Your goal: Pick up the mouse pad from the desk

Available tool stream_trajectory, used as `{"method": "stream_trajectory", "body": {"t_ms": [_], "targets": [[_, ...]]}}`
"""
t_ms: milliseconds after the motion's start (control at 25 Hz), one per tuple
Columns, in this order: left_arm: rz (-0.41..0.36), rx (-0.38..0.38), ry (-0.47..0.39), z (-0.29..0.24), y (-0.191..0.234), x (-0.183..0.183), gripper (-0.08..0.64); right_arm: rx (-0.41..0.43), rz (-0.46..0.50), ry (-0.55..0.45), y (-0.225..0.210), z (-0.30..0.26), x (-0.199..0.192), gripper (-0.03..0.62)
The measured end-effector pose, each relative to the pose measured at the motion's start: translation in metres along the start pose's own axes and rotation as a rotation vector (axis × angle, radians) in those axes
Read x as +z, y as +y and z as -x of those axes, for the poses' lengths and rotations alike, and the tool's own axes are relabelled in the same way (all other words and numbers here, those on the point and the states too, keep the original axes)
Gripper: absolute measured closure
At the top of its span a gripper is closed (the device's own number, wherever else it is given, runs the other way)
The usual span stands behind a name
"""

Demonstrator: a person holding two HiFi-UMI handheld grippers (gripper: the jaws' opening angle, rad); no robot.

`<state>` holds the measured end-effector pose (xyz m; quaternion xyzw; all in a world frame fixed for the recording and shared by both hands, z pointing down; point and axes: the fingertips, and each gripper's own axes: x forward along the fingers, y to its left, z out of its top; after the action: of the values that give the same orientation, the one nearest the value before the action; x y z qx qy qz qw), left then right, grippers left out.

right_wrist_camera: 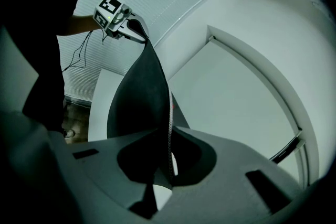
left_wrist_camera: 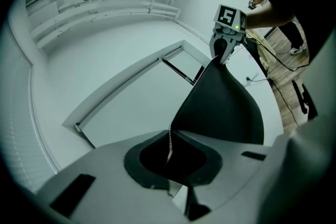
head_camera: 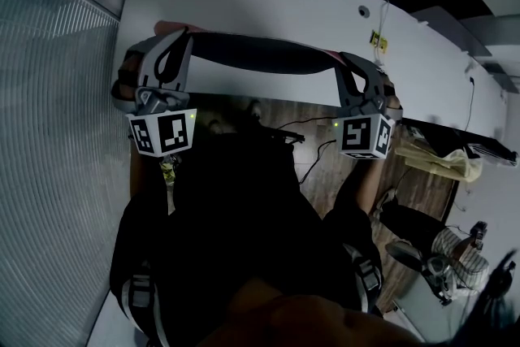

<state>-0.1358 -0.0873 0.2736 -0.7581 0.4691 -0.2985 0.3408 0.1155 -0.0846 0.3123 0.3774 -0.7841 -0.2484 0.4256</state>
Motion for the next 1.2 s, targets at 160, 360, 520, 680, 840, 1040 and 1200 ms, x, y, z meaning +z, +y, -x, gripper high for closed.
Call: {"method": "stream_trajectory", "body": {"t_ms": [160,360,520,680,840,1040,1200], "targets": [[0.009,0.001,0.001,0.0018,-0.0017,-0.0007,0.546,0.001,0.001,-0.003,0.0022,0.0009,-0.0009,0.578],[0.015,0.002,-0.001,0.0042,-0.0019,-0.0021,0.546,0.002,0.01,-0.002,0.0046,0.0025,0.0007,0.58],[0.013,0.007,-0.007,0.0057,0.0,-0.0013,0.546,-0.004,0.012,-0.004,0.0044,0.0024,0.0019,0.578],[0.007,0.008,-0.01,0.009,0.0001,-0.0024,0.546,0.006,0.013,0.002,0.0083,0.0045,0.0047,0.58],[0.008,0.008,-0.015,0.0087,0.0002,-0.0018,0.546,-0.002,0.021,0.0,0.0078,0.0047,0.0029,0.58],[0.006,0.003,-0.019,0.0078,-0.0006,0.0013,0.546,-0.004,0.02,-0.001,0.006,0.0069,0.0012,0.578],[0.006,0.003,-0.021,0.0099,0.0002,0.0022,0.546,-0.01,0.016,-0.004,0.0054,0.0089,0.003,0.578]]}}
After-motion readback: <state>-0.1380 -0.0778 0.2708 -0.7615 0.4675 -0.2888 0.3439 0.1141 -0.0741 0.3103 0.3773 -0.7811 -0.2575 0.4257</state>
